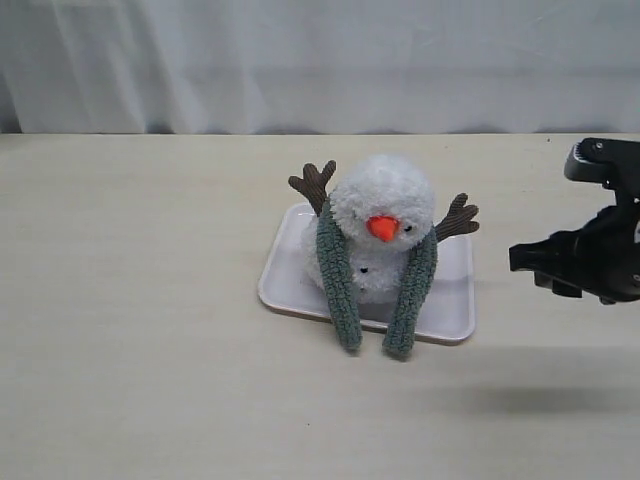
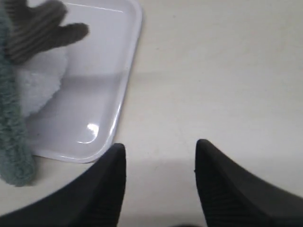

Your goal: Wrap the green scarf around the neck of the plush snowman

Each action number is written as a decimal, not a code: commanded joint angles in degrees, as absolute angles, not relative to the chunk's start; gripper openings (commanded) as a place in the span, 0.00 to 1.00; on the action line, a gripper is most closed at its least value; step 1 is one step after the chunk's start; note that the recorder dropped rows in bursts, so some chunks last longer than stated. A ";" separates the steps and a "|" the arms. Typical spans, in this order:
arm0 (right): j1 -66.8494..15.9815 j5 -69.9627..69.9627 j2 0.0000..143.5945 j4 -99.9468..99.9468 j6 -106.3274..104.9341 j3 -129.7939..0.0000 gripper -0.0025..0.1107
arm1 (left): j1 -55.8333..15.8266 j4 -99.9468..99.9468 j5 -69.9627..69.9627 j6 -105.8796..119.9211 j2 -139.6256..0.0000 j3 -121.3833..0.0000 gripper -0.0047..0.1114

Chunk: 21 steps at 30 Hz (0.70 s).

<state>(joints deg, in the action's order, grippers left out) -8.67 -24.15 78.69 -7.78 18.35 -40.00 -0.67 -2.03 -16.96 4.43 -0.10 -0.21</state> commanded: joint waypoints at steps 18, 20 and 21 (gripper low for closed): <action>-5.39 -16.44 102.79 34.33 -22.31 -48.44 0.43 | -0.36 -2.20 -16.34 4.33 0.00 0.00 0.04; -5.39 -16.44 104.06 34.33 -22.31 -49.30 0.41 | -0.36 -2.20 -16.34 4.33 0.00 0.00 0.04; -5.39 -16.57 104.69 34.33 -22.31 -49.68 0.40 | -0.36 -2.20 -16.34 4.33 0.00 0.00 0.04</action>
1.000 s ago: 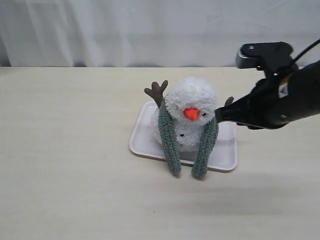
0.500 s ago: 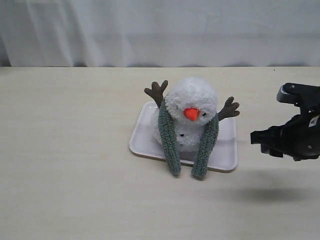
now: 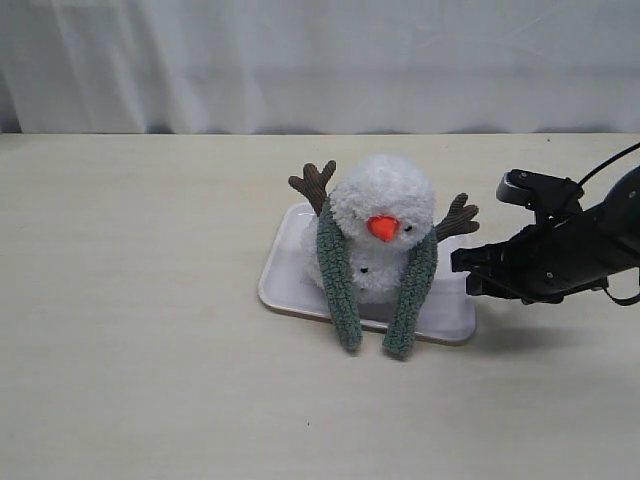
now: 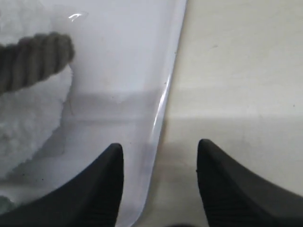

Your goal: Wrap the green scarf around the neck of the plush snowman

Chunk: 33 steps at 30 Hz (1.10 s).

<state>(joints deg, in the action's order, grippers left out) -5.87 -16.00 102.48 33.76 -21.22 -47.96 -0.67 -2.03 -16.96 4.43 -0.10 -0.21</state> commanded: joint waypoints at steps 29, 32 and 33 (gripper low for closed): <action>-5.50 -16.98 111.57 34.33 -33.26 -52.29 0.14 | -0.36 -2.11 -16.34 4.33 0.00 0.00 0.04; -5.50 -16.18 111.57 34.64 -33.52 -52.29 0.07 | -0.36 -2.11 -16.34 4.33 0.00 0.00 0.04; -5.50 -16.03 111.57 35.31 -34.12 -52.29 0.06 | -0.36 -2.11 -16.34 4.33 0.00 0.00 0.04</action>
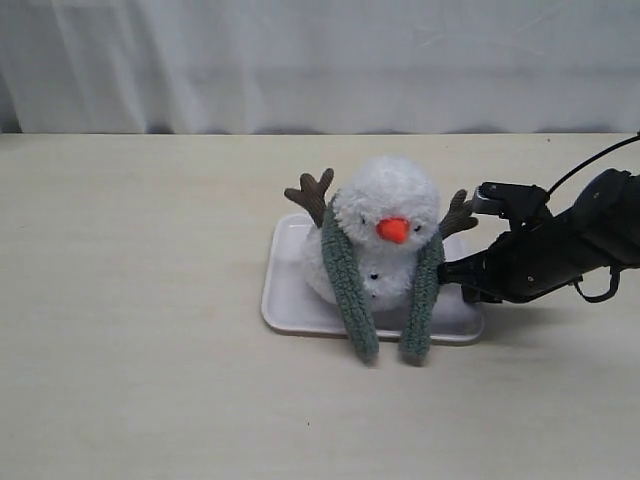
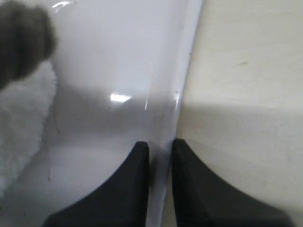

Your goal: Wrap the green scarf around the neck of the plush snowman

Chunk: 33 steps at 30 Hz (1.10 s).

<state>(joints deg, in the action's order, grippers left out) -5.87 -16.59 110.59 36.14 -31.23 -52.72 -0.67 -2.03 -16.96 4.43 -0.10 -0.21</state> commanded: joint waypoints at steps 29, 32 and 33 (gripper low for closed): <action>-7.52 -19.03 109.75 47.61 -38.63 -52.29 0.38 | -0.36 -2.13 -16.34 4.33 0.00 0.00 0.04; -7.42 -21.13 106.62 44.36 -37.90 -52.29 0.42 | -0.36 -2.13 -16.34 4.33 0.00 0.00 0.04; -7.42 -22.54 104.66 42.11 -36.26 -52.29 0.42 | -0.36 -2.13 -16.34 4.33 0.00 0.00 0.04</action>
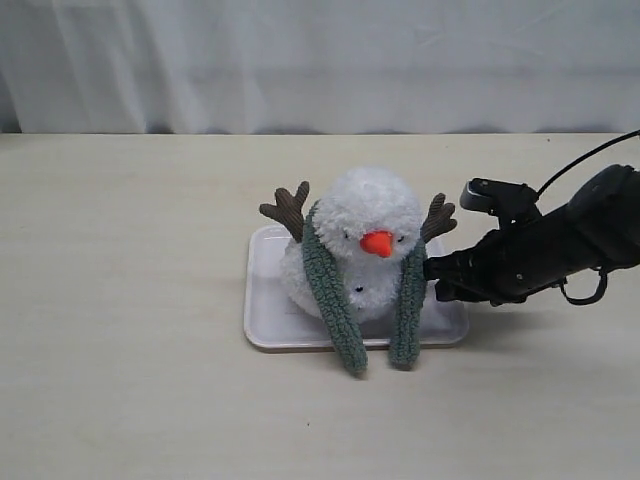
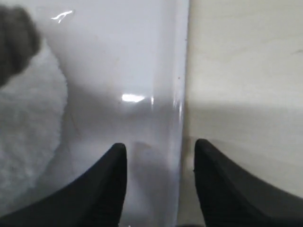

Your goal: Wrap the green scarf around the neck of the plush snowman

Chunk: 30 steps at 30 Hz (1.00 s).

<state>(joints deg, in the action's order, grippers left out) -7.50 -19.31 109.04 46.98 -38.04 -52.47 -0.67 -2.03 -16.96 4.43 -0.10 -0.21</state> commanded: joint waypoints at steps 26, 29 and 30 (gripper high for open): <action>-7.42 -47.26 63.30 21.69 -18.33 -52.29 0.06 | -0.36 -2.24 -16.34 4.33 0.00 0.00 0.04; -7.42 -48.21 58.28 21.69 -18.18 -52.29 0.06 | -0.36 -2.24 -16.34 4.33 0.00 0.00 0.04; -7.42 -48.21 56.90 21.69 -18.18 -52.29 0.06 | -0.36 -2.24 -16.34 4.33 0.00 0.00 0.04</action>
